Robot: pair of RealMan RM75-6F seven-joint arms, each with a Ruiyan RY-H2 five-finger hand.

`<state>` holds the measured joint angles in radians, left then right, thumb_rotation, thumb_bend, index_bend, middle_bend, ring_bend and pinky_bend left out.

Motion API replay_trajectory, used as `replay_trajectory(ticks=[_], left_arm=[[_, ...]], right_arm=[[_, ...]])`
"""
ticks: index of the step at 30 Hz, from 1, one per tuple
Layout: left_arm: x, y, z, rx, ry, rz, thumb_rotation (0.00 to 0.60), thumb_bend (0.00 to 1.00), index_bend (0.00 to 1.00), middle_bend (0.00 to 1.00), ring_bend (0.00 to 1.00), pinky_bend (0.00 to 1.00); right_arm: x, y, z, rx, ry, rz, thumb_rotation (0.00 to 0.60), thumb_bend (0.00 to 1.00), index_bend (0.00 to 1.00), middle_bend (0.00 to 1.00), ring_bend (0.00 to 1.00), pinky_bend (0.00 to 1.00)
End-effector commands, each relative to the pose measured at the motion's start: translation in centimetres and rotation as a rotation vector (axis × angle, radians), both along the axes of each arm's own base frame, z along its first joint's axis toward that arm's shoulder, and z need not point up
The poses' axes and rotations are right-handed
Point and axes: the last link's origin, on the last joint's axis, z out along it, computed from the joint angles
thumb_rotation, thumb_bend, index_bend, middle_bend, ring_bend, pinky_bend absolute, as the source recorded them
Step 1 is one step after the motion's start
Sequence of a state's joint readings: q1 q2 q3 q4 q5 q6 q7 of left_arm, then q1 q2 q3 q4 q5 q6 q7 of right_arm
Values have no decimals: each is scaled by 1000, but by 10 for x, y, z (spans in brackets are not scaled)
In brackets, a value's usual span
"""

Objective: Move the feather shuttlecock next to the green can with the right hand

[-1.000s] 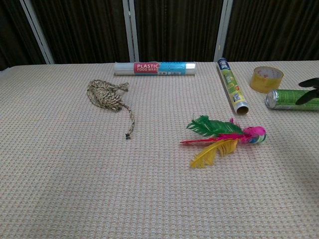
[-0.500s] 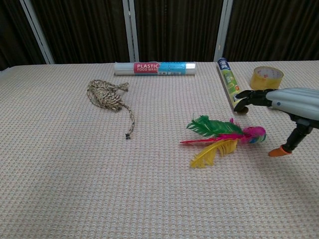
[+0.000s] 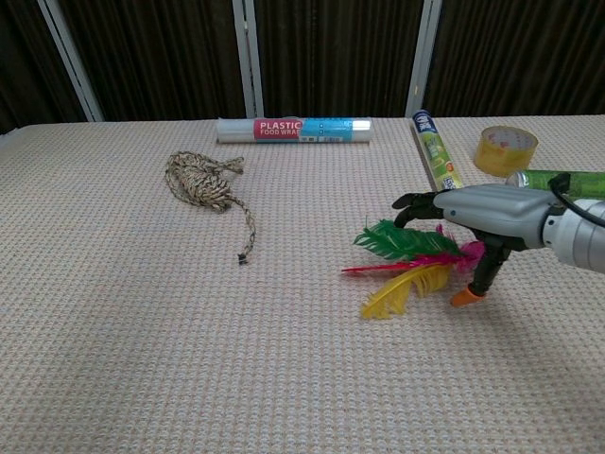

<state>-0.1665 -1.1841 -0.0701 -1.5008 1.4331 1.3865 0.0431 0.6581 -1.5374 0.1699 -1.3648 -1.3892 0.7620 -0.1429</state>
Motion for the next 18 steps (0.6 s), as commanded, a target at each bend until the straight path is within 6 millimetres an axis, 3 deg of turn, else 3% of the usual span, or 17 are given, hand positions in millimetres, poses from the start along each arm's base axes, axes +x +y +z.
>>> replay_trajectory(ticks=[1, 6, 10, 14, 18], left_arm=[[-1, 0, 1, 1, -3, 3, 600, 237, 0, 0, 0, 0], [-2, 1, 2, 1, -5, 6, 600, 237, 0, 0, 0, 0], [-3, 1, 2, 4, -6, 4, 600, 238, 0, 0, 0, 0], [-3, 0, 1, -1, -4, 2, 600, 239, 0, 0, 0, 0], [-2, 0, -2, -12, -4, -16, 600, 240, 0, 0, 0, 0]], right_arm=[[6, -2, -7, 6, 1, 8, 600, 133, 310, 0, 0, 0], [12, -4, -15, 3, -4, 27, 600, 169, 468, 1, 0, 0], [15, -6, -15, -21, -11, 41, 600, 202, 593, 59, 0, 0], [16, -6, -8, -64, -33, 54, 600, 213, 658, 107, 0, 0], [14, -2, 5, -126, -42, 77, 600, 216, 659, 114, 0, 0]])
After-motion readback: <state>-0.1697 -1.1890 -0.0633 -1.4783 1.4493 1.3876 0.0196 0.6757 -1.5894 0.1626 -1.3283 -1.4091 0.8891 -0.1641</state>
